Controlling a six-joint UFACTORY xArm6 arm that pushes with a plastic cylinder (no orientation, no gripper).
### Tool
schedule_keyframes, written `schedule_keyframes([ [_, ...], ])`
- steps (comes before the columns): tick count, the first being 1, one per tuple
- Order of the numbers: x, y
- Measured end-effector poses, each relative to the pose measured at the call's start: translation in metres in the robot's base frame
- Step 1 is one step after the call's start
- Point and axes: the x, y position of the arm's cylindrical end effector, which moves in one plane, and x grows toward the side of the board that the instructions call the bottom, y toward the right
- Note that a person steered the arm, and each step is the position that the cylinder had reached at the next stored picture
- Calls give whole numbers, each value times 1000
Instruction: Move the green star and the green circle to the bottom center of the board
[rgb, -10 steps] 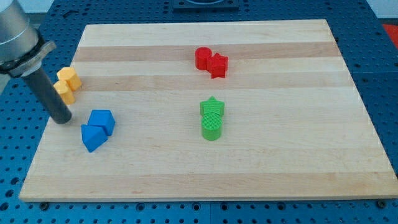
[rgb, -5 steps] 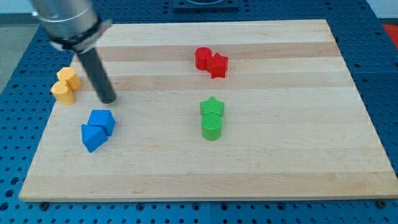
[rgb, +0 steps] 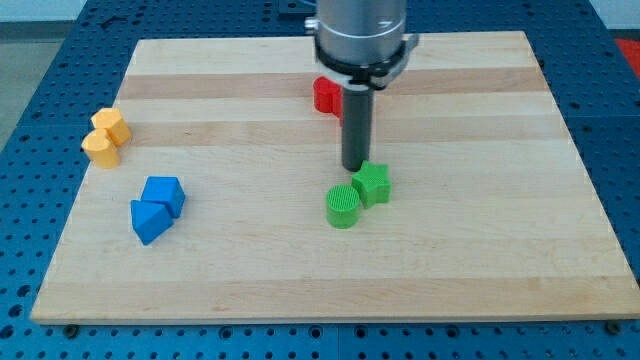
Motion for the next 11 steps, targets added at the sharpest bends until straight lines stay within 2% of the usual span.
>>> schedule_keyframes([
  [2, -17, 34],
  [4, 16, 39],
  [5, 31, 31],
  [9, 94, -79],
  [11, 102, -38],
])
